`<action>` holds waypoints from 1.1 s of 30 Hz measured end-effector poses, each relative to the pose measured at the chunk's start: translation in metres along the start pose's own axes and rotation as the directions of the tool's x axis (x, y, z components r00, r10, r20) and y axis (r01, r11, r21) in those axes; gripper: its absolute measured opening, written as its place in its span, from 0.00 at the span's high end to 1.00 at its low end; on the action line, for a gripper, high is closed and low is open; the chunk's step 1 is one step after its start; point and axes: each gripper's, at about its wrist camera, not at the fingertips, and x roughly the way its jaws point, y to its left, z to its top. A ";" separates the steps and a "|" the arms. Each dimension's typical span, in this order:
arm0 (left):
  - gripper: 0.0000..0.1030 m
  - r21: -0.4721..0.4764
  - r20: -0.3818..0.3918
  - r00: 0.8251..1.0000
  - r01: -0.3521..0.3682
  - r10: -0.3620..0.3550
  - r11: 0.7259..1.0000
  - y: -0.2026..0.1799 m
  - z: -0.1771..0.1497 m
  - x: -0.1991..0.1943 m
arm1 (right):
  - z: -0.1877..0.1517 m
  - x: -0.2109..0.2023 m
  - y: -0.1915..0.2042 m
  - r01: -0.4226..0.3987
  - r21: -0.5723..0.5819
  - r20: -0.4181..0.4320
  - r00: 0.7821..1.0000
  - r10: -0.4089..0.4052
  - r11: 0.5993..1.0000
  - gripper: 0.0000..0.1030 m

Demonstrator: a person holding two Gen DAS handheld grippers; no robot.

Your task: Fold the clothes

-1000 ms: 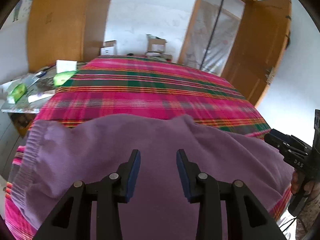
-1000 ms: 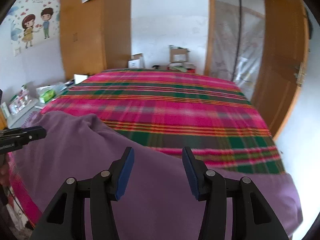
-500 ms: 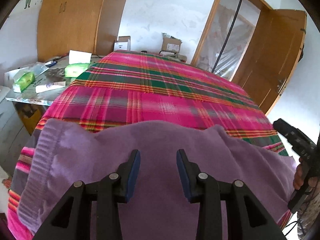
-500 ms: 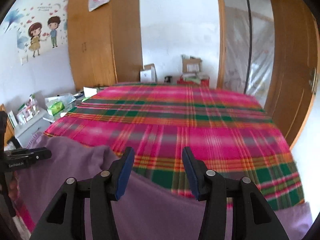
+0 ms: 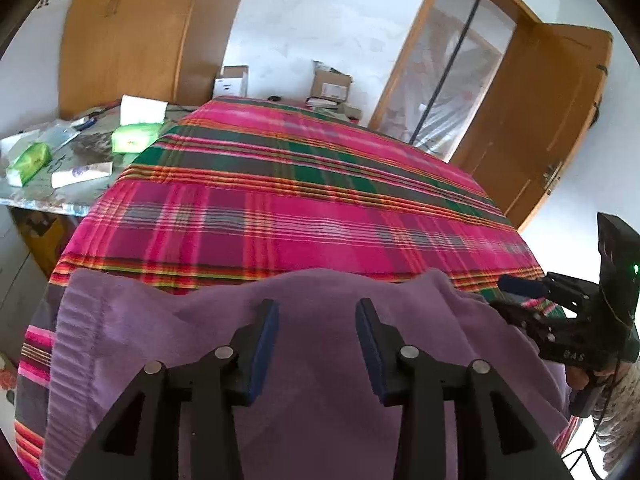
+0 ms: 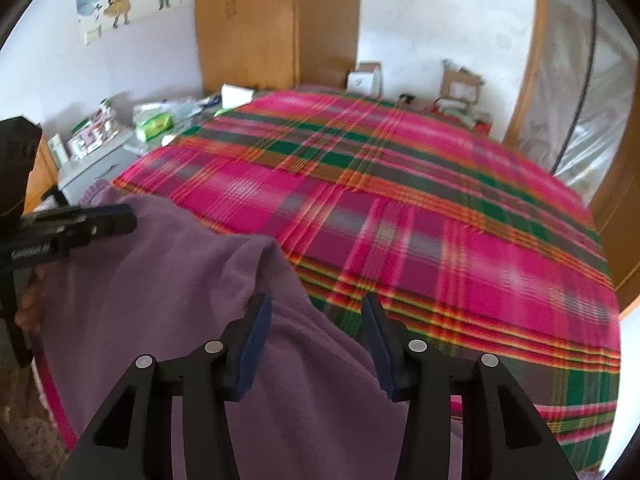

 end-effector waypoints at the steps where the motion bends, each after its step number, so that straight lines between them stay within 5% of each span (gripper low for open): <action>1: 0.60 -0.006 -0.002 1.000 -0.001 0.001 1.000 0.002 0.000 0.001 | 0.000 0.002 0.002 -0.008 -0.011 -0.010 1.000 0.008 1.000 0.53; 11: 0.60 -0.039 -0.038 0.999 -0.006 0.005 0.999 0.016 -0.001 0.012 | -0.001 0.016 0.012 -0.097 -0.099 -0.107 0.990 0.086 0.990 0.59; 20: 0.60 -0.042 -0.047 0.999 -0.004 0.002 0.999 0.018 -0.004 0.014 | 0.006 0.012 0.031 -0.139 -0.207 -0.068 0.990 0.127 0.969 0.59; 33: 0.60 -0.037 -0.040 0.999 0.005 -0.006 0.999 0.019 -0.005 0.016 | 0.012 0.026 0.010 -0.304 -0.015 -0.097 0.949 0.301 0.953 0.59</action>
